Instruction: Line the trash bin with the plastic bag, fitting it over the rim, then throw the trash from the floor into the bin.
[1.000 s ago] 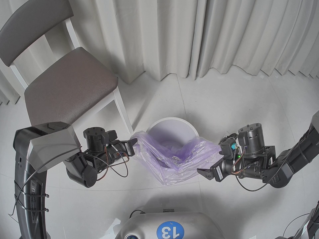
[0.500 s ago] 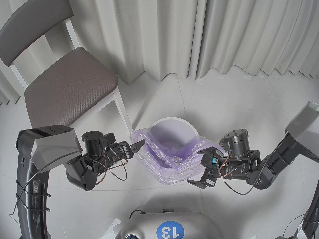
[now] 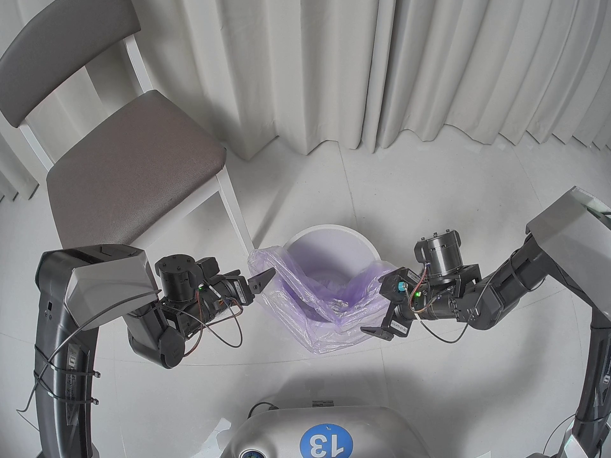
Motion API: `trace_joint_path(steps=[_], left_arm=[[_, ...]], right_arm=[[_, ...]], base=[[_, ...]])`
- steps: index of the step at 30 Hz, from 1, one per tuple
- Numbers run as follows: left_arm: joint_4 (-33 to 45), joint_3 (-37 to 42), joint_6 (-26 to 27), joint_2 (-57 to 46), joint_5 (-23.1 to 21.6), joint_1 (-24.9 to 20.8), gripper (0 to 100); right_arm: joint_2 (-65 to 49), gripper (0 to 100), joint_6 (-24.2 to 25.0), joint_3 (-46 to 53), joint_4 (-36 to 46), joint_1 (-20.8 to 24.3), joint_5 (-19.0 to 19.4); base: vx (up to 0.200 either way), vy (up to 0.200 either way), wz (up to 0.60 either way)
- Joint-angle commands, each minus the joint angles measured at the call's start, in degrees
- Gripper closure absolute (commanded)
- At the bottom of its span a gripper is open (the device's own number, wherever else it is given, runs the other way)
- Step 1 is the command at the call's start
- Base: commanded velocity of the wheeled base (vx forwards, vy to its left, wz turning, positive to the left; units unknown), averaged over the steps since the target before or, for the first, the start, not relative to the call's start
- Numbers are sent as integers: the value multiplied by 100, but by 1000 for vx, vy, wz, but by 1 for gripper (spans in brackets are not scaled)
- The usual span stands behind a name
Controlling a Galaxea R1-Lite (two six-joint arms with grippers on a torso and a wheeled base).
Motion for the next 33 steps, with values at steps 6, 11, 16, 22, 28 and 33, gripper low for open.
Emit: trace_joint_path(steps=[6,11,16,22,28,33], left_arm=[[-120,-32,-4,120,1,35,0],[-129,-41,-4,120,1,53,0],[-147,-50,5,173,1,62,0],[-331,-32,5,208,1,97,0],[-393,-59,5,261,-8,115,0],[-498,-50,5,287,-8,123,0]], right_arm=[[424,0,-9,-409,145,-29,2],[511,0,-26,-471,153,-55,2],[635,0,-35,-647,153,-99,46],[670,100,-26,-734,145,-99,204],[635,100,0,-840,145,-134,222],[652,100,18,-1147,153,-187,222]], base=[[0,0,0],[0,0,0],[0,0,0],[0,0,0],[0,0,0],[0,0,0]])
